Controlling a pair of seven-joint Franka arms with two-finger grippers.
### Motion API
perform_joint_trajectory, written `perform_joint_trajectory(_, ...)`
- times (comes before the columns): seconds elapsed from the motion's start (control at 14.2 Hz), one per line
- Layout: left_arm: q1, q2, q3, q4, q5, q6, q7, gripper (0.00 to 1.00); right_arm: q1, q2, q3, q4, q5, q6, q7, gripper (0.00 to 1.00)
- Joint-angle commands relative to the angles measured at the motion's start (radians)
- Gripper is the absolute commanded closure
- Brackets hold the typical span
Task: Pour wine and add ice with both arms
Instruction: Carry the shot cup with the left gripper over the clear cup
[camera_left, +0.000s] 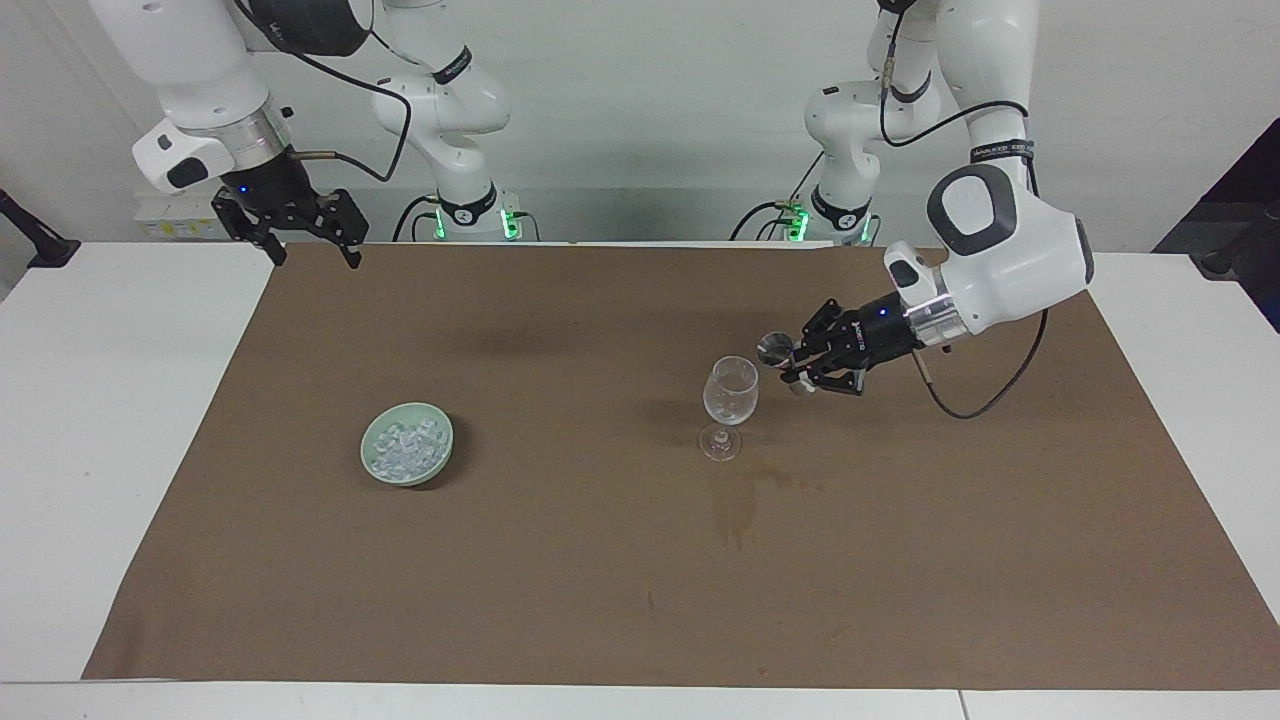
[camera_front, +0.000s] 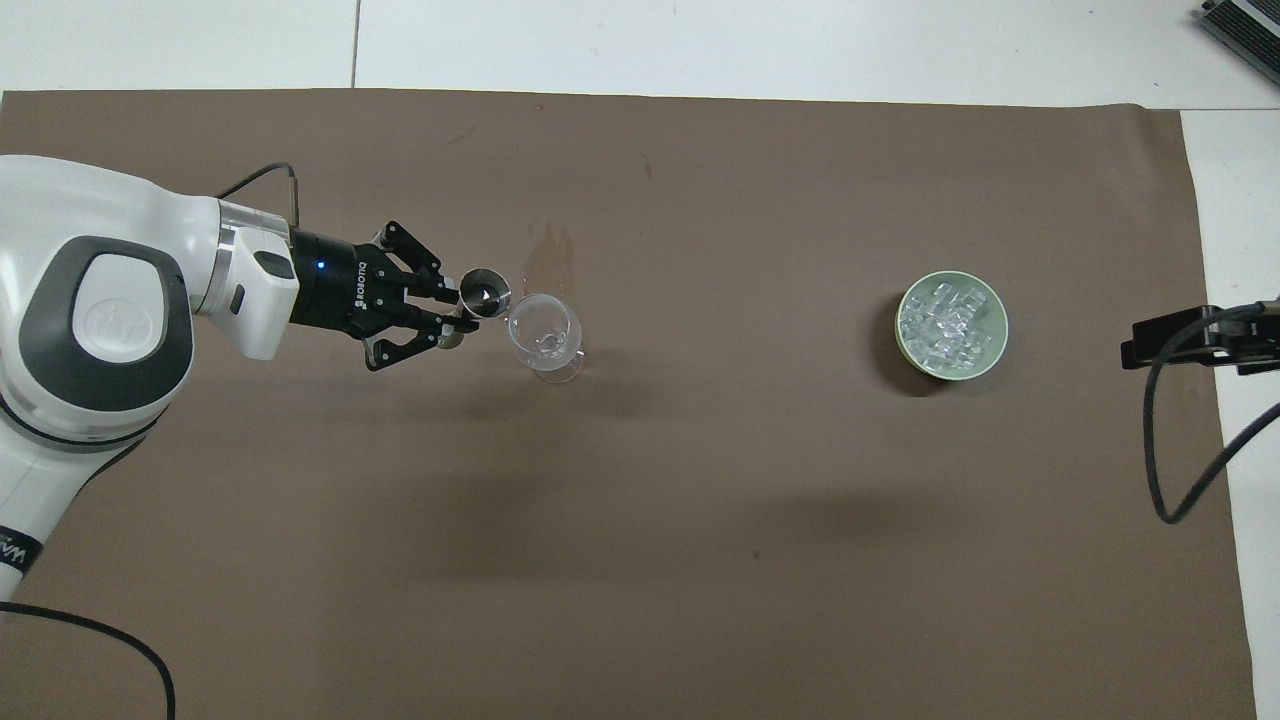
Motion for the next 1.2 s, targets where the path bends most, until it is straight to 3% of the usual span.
perform_joint_trajectory(0.0,-0.040,-0.016,0.018,0.006,0.040,0.021,-0.047,1.00,-0.010,-0.009,0.005,0.009,0.005,-0.018,0.015,0.00)
perform_joint_trajectory(1.13,-0.095,-0.014,0.018,0.055,0.221,0.046,-0.188,1.00,-0.010,-0.020,0.003,-0.003,0.014,-0.017,0.009,0.00)
